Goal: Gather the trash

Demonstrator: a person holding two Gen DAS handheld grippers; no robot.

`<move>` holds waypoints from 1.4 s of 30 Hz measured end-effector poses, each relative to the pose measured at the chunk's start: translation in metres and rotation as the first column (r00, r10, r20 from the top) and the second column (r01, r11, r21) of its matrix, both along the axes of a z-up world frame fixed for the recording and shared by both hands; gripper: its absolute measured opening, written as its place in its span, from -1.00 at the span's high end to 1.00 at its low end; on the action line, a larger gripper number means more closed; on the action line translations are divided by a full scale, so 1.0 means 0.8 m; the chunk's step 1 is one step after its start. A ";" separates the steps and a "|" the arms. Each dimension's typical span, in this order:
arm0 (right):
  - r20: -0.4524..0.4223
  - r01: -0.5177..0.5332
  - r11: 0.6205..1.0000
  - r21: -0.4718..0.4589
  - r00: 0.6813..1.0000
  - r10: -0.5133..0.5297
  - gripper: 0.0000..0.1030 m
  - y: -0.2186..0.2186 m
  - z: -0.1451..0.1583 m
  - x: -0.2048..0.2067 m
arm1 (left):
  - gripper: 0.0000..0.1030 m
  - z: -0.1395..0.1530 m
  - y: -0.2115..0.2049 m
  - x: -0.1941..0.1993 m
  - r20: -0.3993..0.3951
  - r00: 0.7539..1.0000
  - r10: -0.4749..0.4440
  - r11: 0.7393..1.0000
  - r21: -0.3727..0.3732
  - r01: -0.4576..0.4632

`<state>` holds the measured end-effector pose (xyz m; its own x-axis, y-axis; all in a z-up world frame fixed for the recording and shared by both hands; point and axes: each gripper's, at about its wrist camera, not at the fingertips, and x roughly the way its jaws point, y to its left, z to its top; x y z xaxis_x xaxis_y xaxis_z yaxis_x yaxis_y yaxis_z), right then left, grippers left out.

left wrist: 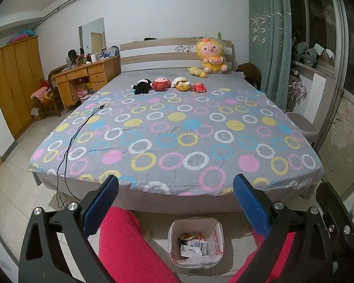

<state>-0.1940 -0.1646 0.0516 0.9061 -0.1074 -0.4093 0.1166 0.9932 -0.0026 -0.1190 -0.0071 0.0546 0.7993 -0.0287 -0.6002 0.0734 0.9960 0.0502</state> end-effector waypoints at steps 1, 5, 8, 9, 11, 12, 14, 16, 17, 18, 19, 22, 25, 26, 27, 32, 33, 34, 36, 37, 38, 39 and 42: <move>-0.001 -0.001 1.000 0.000 1.000 0.001 -0.81 0.000 0.000 0.002 | -0.84 0.000 0.000 0.000 0.000 1.000 0.001 1.000 0.000 -0.001; 0.000 0.001 1.000 -0.003 1.000 -0.001 -0.81 0.001 0.000 0.002 | -0.84 -0.002 0.002 0.001 -0.005 1.000 -0.004 1.000 -0.005 0.004; 0.000 0.002 1.000 -0.001 1.000 -0.002 -0.81 0.002 0.000 0.002 | -0.84 -0.003 0.003 0.001 -0.006 1.000 -0.001 1.000 -0.002 0.001; -0.002 0.000 1.000 0.001 1.000 0.000 -0.81 0.002 0.000 0.002 | -0.84 -0.003 0.003 0.001 -0.007 1.000 -0.001 1.000 -0.002 0.001; -0.003 -0.002 1.000 0.002 1.000 0.002 -0.81 0.002 0.000 0.002 | -0.84 -0.003 0.004 0.001 -0.010 1.000 -0.001 1.000 -0.003 0.001; -0.004 -0.005 1.000 0.001 1.000 0.005 -0.81 0.002 0.001 0.002 | -0.84 -0.003 0.003 0.001 -0.008 1.000 -0.003 1.000 -0.003 0.003; -0.004 -0.003 1.000 -0.001 1.000 0.003 -0.81 0.002 0.001 0.002 | -0.84 -0.005 0.005 0.001 -0.013 1.000 -0.001 1.000 -0.003 0.001; -0.004 -0.003 1.000 0.000 1.000 0.003 -0.81 0.002 0.001 0.002 | -0.84 -0.004 0.004 0.002 -0.010 1.000 -0.002 1.000 -0.004 0.002; -0.003 -0.003 1.000 0.001 1.000 0.003 -0.81 0.002 0.001 0.002 | -0.84 -0.004 0.005 0.001 -0.010 1.000 -0.002 1.000 -0.005 0.002; -0.004 -0.005 1.000 0.001 1.000 0.005 -0.81 0.002 0.001 0.002 | -0.84 -0.006 0.005 0.001 -0.009 1.000 -0.001 1.000 -0.003 0.001; -0.004 -0.005 1.000 0.001 1.000 0.005 -0.81 0.002 0.001 0.002 | -0.84 -0.006 0.005 0.001 -0.009 1.000 -0.001 1.000 -0.003 0.001; -0.003 -0.007 1.000 0.001 1.000 0.007 -0.81 0.001 0.002 0.002 | -0.84 -0.006 0.005 0.002 -0.011 1.000 0.000 1.000 -0.005 0.000; -0.004 -0.007 1.000 0.000 1.000 0.007 -0.81 0.001 0.002 0.002 | -0.84 -0.006 0.006 0.002 -0.011 1.000 -0.003 1.000 -0.005 0.003; -0.003 -0.007 1.000 0.000 1.000 0.007 -0.81 0.001 0.002 0.002 | -0.84 -0.005 0.006 0.002 -0.011 1.000 -0.003 1.000 -0.005 0.003; -0.004 -0.007 1.000 0.000 1.000 0.007 -0.81 0.001 0.002 0.002 | -0.84 -0.005 0.006 0.002 -0.011 1.000 -0.002 1.000 -0.005 0.002; -0.004 -0.010 1.000 0.001 1.000 0.010 -0.81 0.000 0.002 0.002 | -0.84 -0.005 0.007 0.001 -0.010 1.000 -0.001 1.000 -0.004 0.001; -0.004 -0.009 1.000 0.000 1.000 0.009 -0.81 0.000 0.002 0.002 | -0.84 -0.004 0.006 0.003 -0.011 1.000 -0.002 1.000 -0.004 0.002; -0.004 -0.009 1.000 0.000 1.000 0.009 -0.81 0.001 0.002 0.003 | -0.84 -0.004 0.006 0.003 -0.012 1.000 -0.003 1.000 -0.003 0.003; -0.005 -0.008 1.000 0.001 1.000 0.008 -0.81 0.000 0.002 0.003 | -0.84 -0.004 0.005 0.003 -0.012 1.000 -0.001 1.000 -0.005 0.001; -0.004 -0.009 1.000 0.001 1.000 0.009 -0.81 0.000 0.002 0.003 | -0.84 -0.004 0.005 0.003 -0.013 1.000 -0.001 1.000 -0.006 0.001; -0.004 -0.009 1.000 0.001 1.000 0.009 -0.81 0.000 0.002 0.002 | -0.84 -0.004 0.006 0.003 -0.014 1.000 -0.003 1.000 -0.007 0.003; -0.004 -0.009 1.000 0.001 1.000 0.009 -0.81 0.000 0.002 0.003 | -0.84 -0.007 0.006 0.004 -0.017 1.000 -0.005 1.000 -0.009 0.005; -0.004 -0.008 1.000 -0.001 1.000 0.008 -0.81 0.000 0.002 0.003 | -0.84 -0.015 0.007 -0.001 -0.021 1.000 -0.007 1.000 -0.015 0.007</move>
<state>-0.1920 -0.1642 0.0534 0.9053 -0.1007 -0.4128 0.1086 0.9941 -0.0045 -0.1194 -0.0015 0.0424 0.7860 -0.0434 -0.6167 0.0812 0.9961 0.0334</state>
